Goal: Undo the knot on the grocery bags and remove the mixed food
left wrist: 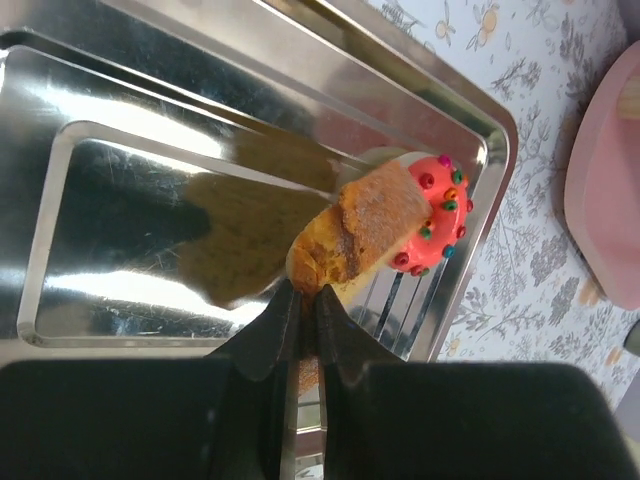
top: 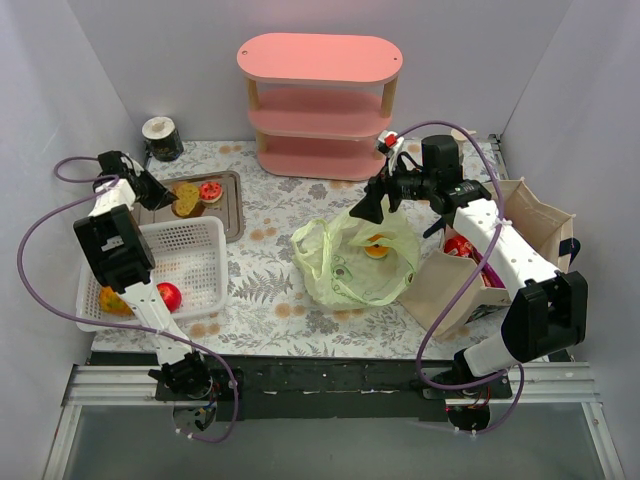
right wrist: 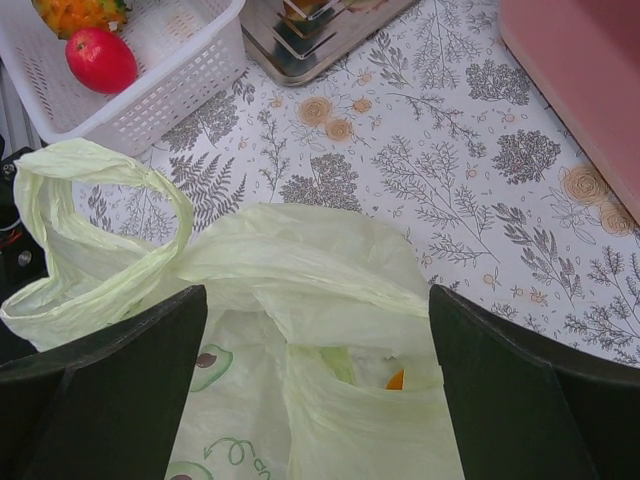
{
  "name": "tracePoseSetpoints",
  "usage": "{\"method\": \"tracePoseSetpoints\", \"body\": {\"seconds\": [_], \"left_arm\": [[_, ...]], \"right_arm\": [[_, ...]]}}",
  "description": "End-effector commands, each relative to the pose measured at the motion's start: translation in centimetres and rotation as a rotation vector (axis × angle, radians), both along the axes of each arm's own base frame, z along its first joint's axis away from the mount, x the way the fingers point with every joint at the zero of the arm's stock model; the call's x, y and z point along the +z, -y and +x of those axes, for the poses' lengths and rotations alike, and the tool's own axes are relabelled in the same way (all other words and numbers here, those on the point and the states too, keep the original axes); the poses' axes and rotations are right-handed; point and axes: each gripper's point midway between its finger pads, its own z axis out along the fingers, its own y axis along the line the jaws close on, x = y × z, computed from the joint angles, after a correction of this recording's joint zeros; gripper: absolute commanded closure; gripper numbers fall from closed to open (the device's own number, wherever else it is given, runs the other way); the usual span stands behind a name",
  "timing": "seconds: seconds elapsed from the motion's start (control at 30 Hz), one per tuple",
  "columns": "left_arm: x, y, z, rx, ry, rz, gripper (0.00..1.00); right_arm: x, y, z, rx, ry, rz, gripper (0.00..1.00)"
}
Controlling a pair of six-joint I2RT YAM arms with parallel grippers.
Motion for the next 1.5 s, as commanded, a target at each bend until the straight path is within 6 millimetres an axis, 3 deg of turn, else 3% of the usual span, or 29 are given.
{"method": "tracePoseSetpoints", "body": {"seconds": [0.0,0.1,0.2,0.23,0.37,0.6,0.67,0.87,1.03,1.07,1.1,1.13,1.3,1.47], "left_arm": [[3.1,-1.1,2.0,0.052,0.081,0.027,1.0],[3.5,0.0,2.0,0.04,0.103,-0.038,1.0],[6.4,2.5,2.3,-0.045,0.201,-0.156,1.0],[7.4,2.5,2.4,-0.034,0.221,-0.16,1.0],[8.2,2.2,2.8,-0.002,0.224,-0.145,1.0],[6.6,0.2,4.5,0.035,0.204,-0.063,1.0],[6.0,0.5,4.5,0.039,0.195,-0.09,1.0],[1.8,0.7,2.9,0.123,0.085,-0.123,1.0],[1.1,-0.1,2.8,0.159,0.061,-0.085,1.0],[0.9,-0.2,2.8,0.161,0.054,-0.08,0.98],[0.8,-0.5,2.8,0.169,0.053,-0.066,0.9],[0.7,-0.5,2.9,0.165,0.052,-0.062,0.74],[0.9,-0.3,2.6,0.132,0.053,-0.024,0.55],[1.8,-0.2,2.4,0.098,0.067,0.032,0.44]], "right_arm": [[1.2,0.4,-0.4,0.006,0.05,-0.007,0.02],[1.1,0.5,-0.3,0.007,0.049,-0.015,0.02],[1.0,0.4,-0.3,0.012,0.05,-0.021,0.02],[0.9,0.4,-0.3,0.011,0.049,-0.023,0.02],[0.7,0.2,-0.3,0.021,0.041,-0.024,0.02],[0.7,-0.9,-0.4,0.058,0.032,-0.043,0.02],[0.7,-1.3,-0.4,0.07,0.044,-0.053,0.02],[1.7,-2.7,0.2,0.1,0.123,-0.093,0.02],[2.6,-2.9,0.4,0.106,0.127,-0.111,0.02],[2.6,-2.9,0.2,0.116,0.136,-0.112,0.02],[2.7,-2.9,0.0,0.123,0.141,-0.111,0.02],[2.7,-2.9,-0.2,0.132,0.138,-0.105,0.02],[2.2,-2.8,-0.7,0.14,0.131,-0.099,0.02],[2.4,-2.6,-1.1,0.153,0.154,-0.106,0.02]]}}
